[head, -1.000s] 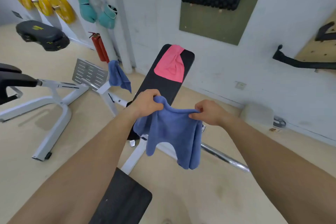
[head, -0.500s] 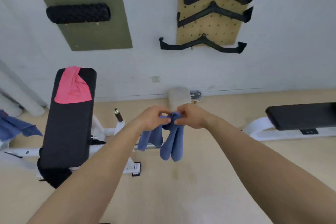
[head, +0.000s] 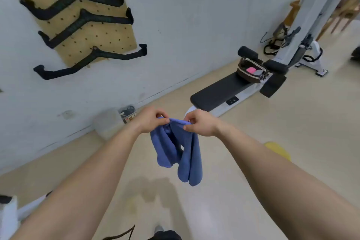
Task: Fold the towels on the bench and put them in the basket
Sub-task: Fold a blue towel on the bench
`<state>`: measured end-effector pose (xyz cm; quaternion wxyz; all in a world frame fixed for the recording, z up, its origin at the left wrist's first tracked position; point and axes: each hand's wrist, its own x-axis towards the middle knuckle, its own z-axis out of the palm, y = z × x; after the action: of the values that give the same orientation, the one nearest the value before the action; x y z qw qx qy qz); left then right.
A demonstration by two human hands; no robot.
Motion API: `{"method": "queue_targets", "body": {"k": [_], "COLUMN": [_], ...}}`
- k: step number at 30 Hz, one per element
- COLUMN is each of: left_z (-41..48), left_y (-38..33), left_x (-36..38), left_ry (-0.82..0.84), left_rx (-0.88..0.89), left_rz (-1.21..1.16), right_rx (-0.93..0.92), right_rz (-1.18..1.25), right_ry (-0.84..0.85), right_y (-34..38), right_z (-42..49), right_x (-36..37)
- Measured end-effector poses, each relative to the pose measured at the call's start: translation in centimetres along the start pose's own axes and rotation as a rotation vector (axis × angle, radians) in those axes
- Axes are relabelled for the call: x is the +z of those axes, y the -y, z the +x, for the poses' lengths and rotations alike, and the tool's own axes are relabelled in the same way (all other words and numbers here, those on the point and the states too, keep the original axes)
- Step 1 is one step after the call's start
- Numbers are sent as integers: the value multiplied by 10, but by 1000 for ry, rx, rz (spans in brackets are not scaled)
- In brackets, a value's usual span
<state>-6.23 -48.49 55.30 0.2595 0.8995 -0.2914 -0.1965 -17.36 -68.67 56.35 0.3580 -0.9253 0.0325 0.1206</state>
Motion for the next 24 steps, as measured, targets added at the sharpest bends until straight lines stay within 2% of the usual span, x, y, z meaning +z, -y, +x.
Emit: {"method": "queue_targets", "body": {"k": [6,10,17,24], "left_z": [116,193,364,514], "left_y": [-85,-127,-158,-162], "left_x": [33,60,89,76], "left_ry": [13,114,248,241], "left_rx": [135,212,229,150], "left_rz": [104,104,27,71], "right_rx": [210,295,383,463], "right_rz": [78,139,195,72], "right_ry": [-147,-251,-297,-258], "right_y": [-122,-193,-292,-355], "right_z": [-26,-19,66,168], "right_x": [-75,-122,-222,-334]}}
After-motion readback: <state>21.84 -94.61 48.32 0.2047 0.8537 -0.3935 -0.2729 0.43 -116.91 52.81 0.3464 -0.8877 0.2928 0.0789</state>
